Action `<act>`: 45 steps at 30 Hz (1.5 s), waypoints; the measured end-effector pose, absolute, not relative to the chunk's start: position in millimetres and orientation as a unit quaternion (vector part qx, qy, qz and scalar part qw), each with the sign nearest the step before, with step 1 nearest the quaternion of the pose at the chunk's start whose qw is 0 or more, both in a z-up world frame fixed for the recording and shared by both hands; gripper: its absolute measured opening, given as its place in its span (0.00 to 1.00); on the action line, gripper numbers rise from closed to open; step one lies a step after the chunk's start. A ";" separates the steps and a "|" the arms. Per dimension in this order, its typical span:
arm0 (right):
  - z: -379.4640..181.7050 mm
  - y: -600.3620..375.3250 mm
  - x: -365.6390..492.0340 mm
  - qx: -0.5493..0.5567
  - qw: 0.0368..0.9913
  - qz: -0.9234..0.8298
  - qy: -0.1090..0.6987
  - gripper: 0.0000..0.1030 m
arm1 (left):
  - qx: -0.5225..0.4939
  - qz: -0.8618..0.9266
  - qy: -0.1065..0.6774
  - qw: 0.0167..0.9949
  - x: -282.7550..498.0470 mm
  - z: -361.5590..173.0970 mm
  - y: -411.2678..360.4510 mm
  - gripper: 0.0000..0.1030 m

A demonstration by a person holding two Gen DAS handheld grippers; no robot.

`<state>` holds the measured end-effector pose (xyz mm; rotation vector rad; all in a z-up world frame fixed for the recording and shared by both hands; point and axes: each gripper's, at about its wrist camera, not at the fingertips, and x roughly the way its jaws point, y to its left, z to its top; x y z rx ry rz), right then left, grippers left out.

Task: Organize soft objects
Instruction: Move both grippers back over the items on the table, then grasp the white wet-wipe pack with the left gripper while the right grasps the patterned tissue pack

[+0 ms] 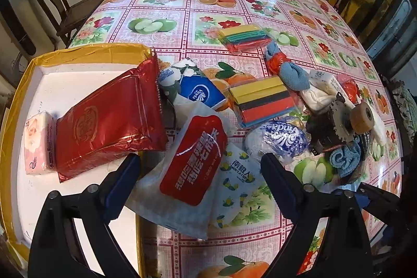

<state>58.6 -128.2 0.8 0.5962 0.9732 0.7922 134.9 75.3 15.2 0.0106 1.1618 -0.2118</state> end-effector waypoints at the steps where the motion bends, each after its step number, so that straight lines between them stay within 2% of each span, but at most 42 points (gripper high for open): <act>1: 1.7 -129.5 59.4 0.281 0.767 0.366 0.446 0.86 | 0.000 -0.109 0.552 0.827 134.0 15.7 74.5 0.91; 6: 6.9 -143.8 60.8 0.298 0.773 0.356 0.432 0.86 | 0.013 -0.143 0.570 0.809 126.2 11.8 59.5 0.91; 11: 15.0 -148.7 54.4 0.284 0.781 0.354 0.428 0.87 | -0.034 -0.183 0.584 0.790 126.6 7.7 52.5 0.91; 14: 16.4 -147.6 49.7 0.274 0.780 0.356 0.436 0.87 | -0.008 -0.147 0.582 0.800 127.3 1.2 50.2 0.91; 21: 8.6 -114.3 46.6 0.168 0.796 0.350 0.465 0.87 | -0.015 -0.109 0.588 0.802 127.5 -11.6 65.5 0.91; 28: 1.7 -65.4 40.4 -0.043 0.824 0.373 0.425 0.86 | -0.035 -0.117 0.590 0.798 127.7 -13.3 66.6 0.91; 39: -18.0 -47.5 74.4 -0.092 0.790 0.415 0.441 0.86 | -0.083 -0.138 0.610 0.776 133.7 -13.3 65.7 0.91; 45: -19.5 -39.4 72.6 -0.114 0.784 0.424 0.439 0.93 | -0.074 -0.137 0.622 0.768 133.9 -14.5 57.8 0.91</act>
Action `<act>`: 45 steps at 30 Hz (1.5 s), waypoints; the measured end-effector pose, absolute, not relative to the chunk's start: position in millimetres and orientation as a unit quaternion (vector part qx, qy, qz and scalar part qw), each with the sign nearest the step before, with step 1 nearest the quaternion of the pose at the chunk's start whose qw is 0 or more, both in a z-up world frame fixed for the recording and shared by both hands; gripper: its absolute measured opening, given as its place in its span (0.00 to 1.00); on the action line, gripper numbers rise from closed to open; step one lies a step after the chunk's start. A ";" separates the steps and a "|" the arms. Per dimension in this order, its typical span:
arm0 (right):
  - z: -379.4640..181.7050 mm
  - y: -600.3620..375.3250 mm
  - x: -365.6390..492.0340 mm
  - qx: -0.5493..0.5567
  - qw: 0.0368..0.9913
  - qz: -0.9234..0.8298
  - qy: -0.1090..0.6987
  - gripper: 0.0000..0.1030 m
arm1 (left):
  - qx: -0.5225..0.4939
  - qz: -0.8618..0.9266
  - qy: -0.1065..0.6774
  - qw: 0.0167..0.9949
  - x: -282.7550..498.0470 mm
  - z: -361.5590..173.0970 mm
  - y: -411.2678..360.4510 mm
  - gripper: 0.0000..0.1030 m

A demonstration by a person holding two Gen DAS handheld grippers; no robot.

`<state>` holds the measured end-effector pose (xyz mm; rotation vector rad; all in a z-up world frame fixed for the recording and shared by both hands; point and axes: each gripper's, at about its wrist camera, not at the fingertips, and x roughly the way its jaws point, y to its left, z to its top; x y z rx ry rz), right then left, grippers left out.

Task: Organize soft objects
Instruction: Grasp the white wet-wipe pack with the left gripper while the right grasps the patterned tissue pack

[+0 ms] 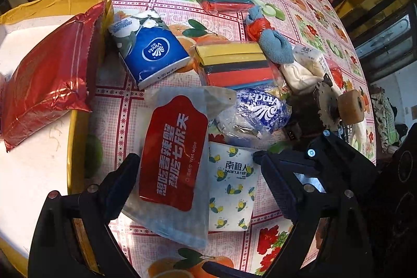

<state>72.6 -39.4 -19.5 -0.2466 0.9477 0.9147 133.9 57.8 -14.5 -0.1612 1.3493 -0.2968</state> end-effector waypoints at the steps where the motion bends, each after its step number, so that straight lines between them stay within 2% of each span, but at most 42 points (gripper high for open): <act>1: -20.2 -37.6 73.4 -0.121 0.787 0.420 0.436 0.93 | -0.080 -0.144 0.625 0.763 133.3 -13.1 56.9 0.91; 18: -26.8 -38.6 61.6 -0.189 0.785 0.408 0.426 0.99 | -0.072 -0.141 0.627 0.763 135.5 -23.5 53.7 0.91; 21: -22.6 -48.8 64.1 -0.165 0.793 0.396 0.434 0.87 | -0.062 -0.142 0.626 0.765 133.5 -22.9 53.6 0.86; 22: -21.8 -53.8 65.6 -0.156 0.796 0.387 0.438 0.79 | -0.067 -0.141 0.623 0.767 133.1 -22.0 54.9 0.81; 24: -21.8 -61.8 66.7 -0.138 0.797 0.378 0.451 0.78 | -0.085 -0.146 0.620 0.766 133.4 -20.9 60.0 0.71; 26: -27.3 -60.3 61.2 -0.163 0.796 0.359 0.460 0.70 | -0.091 -0.144 0.617 0.768 133.6 -20.9 63.2 0.64; 28: -30.5 -65.8 58.0 -0.148 0.800 0.353 0.463 0.69 | -0.092 -0.141 0.614 0.771 132.6 -20.5 63.6 0.62; 31: -26.7 -80.6 59.1 -0.069 0.798 0.362 0.477 0.70 | -0.093 -0.134 0.611 0.775 131.9 -20.2 64.5 0.62; 35: -27.6 -81.2 62.7 -0.045 0.814 0.312 0.488 0.72 | -0.087 -0.117 0.605 0.783 131.4 -20.5 61.4 0.67; 36: -27.0 -80.7 66.4 -0.045 0.817 0.302 0.490 0.71 | -0.086 -0.114 0.602 0.785 131.2 -20.5 60.6 0.67; 38: -26.3 -72.3 68.6 -0.060 0.820 0.293 0.487 0.59 | -0.081 -0.110 0.599 0.789 132.1 -20.7 59.5 0.69; 39: -27.0 -70.3 68.1 -0.077 0.826 0.284 0.481 0.57 | -0.082 -0.109 0.598 0.790 132.1 -20.7 59.9 0.68; 42: -28.8 -65.9 49.4 -0.092 0.829 0.276 0.477 0.53 | -0.085 -0.116 0.595 0.790 130.7 -20.1 62.3 0.58; 44: -28.0 -75.2 49.7 -0.086 0.829 0.278 0.477 0.51 | -0.086 -0.112 0.591 0.794 128.2 -17.9 66.5 0.44; 45: -27.9 -76.7 47.5 -0.085 0.830 0.276 0.478 0.51 | -0.080 -0.108 0.591 0.796 126.9 -18.2 67.6 0.44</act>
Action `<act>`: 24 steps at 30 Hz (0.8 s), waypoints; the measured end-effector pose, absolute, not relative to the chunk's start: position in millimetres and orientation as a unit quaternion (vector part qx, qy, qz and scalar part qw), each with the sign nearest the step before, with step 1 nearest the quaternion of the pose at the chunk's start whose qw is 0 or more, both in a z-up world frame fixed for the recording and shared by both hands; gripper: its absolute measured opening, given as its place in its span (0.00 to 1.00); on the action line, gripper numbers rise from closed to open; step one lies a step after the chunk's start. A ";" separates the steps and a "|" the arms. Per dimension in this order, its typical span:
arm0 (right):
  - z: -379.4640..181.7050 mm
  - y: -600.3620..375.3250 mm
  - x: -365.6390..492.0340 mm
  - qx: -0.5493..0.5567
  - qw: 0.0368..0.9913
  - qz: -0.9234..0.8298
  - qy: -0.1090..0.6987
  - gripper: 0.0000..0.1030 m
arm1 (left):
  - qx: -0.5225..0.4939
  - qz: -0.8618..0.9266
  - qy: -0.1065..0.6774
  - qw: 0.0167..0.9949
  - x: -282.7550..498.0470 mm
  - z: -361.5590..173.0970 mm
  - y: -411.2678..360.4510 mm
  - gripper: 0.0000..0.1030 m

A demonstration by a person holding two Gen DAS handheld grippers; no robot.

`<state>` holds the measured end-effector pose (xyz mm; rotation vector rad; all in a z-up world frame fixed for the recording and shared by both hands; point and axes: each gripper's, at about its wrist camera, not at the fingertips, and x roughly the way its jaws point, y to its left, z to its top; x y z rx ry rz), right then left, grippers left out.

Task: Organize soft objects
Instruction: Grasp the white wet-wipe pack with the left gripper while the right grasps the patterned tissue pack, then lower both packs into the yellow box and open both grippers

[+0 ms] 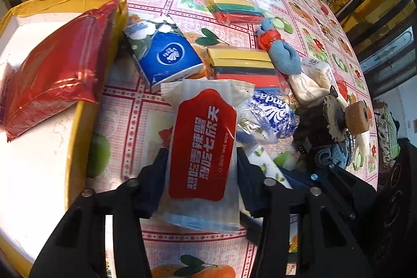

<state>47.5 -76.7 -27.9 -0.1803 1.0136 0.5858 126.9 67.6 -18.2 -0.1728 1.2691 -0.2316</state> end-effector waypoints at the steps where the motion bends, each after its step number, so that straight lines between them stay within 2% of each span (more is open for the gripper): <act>1: -30.6 -78.5 49.7 -0.080 0.829 0.278 0.479 0.51 | -0.083 -0.109 0.587 0.798 125.7 -18.3 68.8 0.43; 7: -17.8 -104.1 32.9 -0.014 0.827 0.303 0.472 0.51 | -0.095 -0.122 0.573 0.805 111.4 -12.5 72.7 0.41; 12: 8.3 -97.4 30.4 0.010 0.830 0.326 0.453 0.51 | -0.102 -0.142 0.545 0.820 94.2 16.1 85.1 0.41; 17: 31.4 -57.5 48.9 0.023 0.831 0.349 0.433 0.51 | -0.094 -0.088 0.510 0.851 89.8 42.3 130.2 0.41; 24: 38.4 28.1 77.4 0.019 0.814 0.382 0.437 0.51 | -0.110 0.007 0.487 0.866 88.5 41.3 209.8 0.41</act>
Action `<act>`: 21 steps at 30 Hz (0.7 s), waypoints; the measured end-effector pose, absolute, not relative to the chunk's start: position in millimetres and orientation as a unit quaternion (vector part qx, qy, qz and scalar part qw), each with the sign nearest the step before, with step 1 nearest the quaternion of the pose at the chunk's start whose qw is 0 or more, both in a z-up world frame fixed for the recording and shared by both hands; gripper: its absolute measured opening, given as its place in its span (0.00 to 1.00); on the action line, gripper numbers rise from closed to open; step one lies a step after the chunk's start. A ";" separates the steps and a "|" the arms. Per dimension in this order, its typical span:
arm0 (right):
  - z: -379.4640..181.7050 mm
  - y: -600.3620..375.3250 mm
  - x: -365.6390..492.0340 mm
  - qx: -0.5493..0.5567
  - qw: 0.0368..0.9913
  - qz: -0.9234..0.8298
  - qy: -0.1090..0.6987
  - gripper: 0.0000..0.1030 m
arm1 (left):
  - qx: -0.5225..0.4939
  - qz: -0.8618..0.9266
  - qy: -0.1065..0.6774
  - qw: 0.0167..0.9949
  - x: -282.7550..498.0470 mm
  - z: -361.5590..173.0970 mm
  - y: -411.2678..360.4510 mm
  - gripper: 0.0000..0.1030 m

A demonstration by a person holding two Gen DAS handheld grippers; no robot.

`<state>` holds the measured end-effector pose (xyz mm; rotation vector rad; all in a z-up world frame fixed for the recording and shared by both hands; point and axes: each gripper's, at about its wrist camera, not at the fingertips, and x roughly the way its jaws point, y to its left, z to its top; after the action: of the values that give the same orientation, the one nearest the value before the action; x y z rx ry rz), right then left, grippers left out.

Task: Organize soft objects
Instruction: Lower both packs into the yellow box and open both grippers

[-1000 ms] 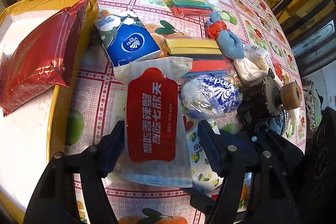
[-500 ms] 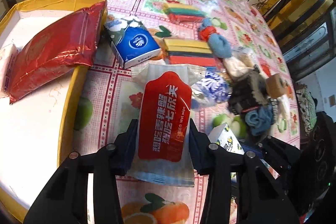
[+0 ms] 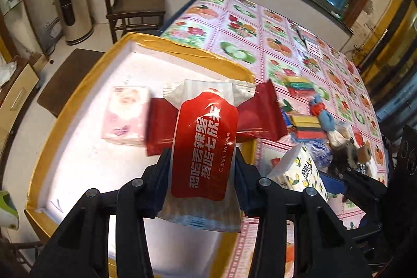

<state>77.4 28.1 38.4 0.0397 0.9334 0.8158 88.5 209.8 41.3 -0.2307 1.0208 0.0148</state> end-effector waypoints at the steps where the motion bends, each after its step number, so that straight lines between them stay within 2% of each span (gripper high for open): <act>1: 37.7 41.5 80.0 0.009 0.812 0.384 0.439 0.51 | -0.112 0.018 0.485 0.867 87.1 39.7 218.8 0.41; 9: 12.4 96.2 93.8 -0.004 0.798 0.391 0.459 0.56 | -0.107 0.071 0.489 0.863 78.0 17.8 256.4 0.44; 11: 13.3 91.4 91.0 0.010 0.796 0.395 0.459 0.67 | -0.110 0.077 0.492 0.860 77.8 12.0 260.3 0.52; 12: 16.1 84.8 88.4 0.016 0.798 0.395 0.455 0.69 | -0.110 0.081 0.493 0.859 78.9 10.5 258.4 0.57; 13: 19.7 77.1 87.5 0.019 0.802 0.392 0.450 0.69 | -0.110 0.083 0.493 0.859 77.8 9.4 258.1 0.69; 14: 23.8 69.8 85.3 0.020 0.807 0.388 0.445 0.69 | -0.110 0.082 0.491 0.860 76.7 9.2 257.1 0.72; 21: 52.0 -19.1 72.4 0.082 0.827 0.364 0.419 0.75 | -0.138 0.050 0.482 0.864 70.2 18.9 238.3 0.73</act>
<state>72.4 -19.1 52.0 0.1734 0.8907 0.7738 70.2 238.3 18.9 -0.2893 1.0106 0.1040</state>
